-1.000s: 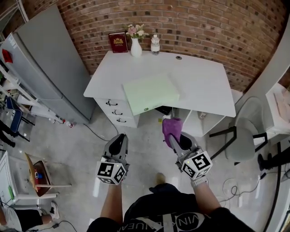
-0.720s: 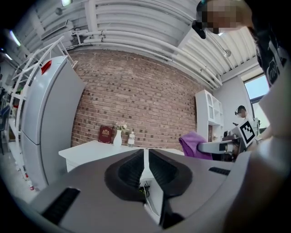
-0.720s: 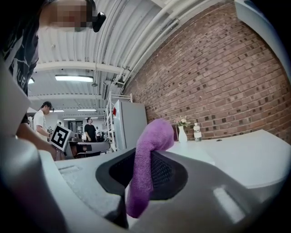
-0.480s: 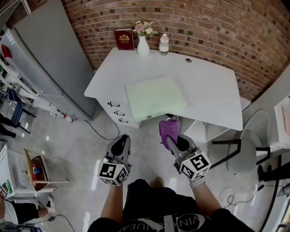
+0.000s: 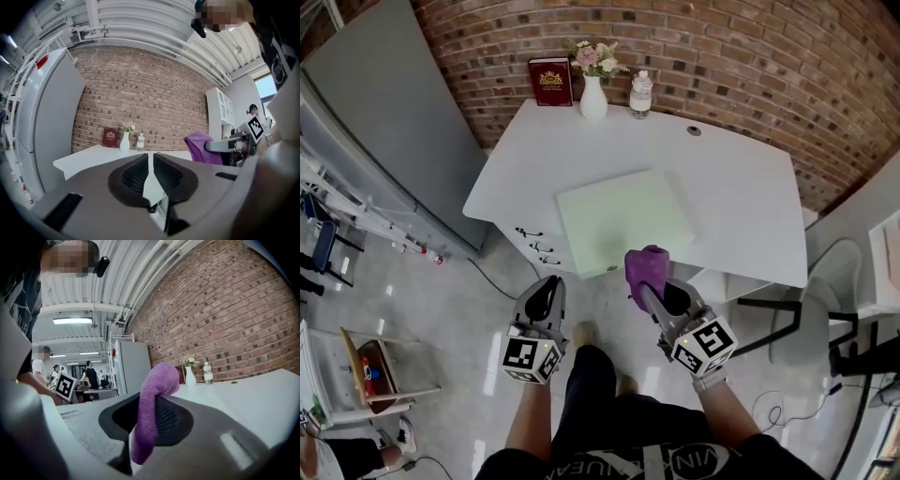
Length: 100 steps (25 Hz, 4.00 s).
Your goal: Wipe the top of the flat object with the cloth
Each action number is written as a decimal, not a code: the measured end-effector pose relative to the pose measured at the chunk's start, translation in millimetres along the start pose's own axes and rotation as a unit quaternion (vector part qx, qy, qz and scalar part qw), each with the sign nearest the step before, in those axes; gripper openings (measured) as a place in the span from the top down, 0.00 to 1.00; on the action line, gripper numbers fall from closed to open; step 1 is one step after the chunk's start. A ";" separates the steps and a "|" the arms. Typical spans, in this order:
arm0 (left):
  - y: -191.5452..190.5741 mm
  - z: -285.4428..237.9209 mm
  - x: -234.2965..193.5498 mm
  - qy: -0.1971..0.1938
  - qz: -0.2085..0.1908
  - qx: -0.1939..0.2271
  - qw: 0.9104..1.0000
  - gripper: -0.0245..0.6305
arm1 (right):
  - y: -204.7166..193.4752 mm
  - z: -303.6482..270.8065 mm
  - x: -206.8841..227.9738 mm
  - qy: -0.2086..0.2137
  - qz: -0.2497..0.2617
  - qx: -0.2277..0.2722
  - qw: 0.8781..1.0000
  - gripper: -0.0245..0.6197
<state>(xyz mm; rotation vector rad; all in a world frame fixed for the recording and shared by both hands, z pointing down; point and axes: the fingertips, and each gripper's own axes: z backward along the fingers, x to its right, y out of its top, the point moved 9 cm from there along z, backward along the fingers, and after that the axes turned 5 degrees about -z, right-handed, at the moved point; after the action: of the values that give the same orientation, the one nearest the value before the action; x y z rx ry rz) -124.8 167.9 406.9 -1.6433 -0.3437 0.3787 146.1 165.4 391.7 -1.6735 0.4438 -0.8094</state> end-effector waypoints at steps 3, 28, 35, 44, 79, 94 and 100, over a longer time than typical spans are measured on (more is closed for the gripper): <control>-1.1 -26.6 -19.5 -0.012 -0.005 -0.009 1.000 0.91 | 3.7 -26.6 10.8 -0.004 -0.006 -0.006 1.000 0.85; -20.0 -165.2 -159.2 -0.088 -0.001 -0.054 0.995 0.91 | 14.6 -258.1 59.6 -0.028 -0.050 -0.159 0.986 0.85; -31.0 -177.6 -163.5 -0.078 0.015 -0.064 0.995 0.91 | 7.2 -304.1 66.4 -0.027 -0.059 -0.266 0.962 0.85; -46.7 -180.2 -168.5 -0.042 0.032 -0.080 0.995 0.91 | -13.1 -342.4 76.2 -0.003 -0.016 -0.370 0.929 0.85; -42.2 -211.4 -146.7 -0.026 0.041 -0.109 0.993 0.91 | 21.9 -222.6 281.1 -0.171 -0.030 -0.337 0.925 0.85; -46.2 -201.3 -124.4 -0.026 0.040 -0.106 0.993 0.91 | 41.9 -180.9 283.2 -0.264 0.071 -0.237 0.932 0.85; -43.8 -186.7 -127.4 -0.009 0.039 -0.101 0.994 0.91 | 49.9 -203.6 202.2 -0.153 0.055 -0.204 0.965 0.85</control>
<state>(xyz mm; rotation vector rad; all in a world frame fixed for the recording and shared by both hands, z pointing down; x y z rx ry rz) -157.4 -50.0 473.6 -1.8573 -0.3405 0.4292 146.4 -124.6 419.0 -2.0943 0.5052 -0.3793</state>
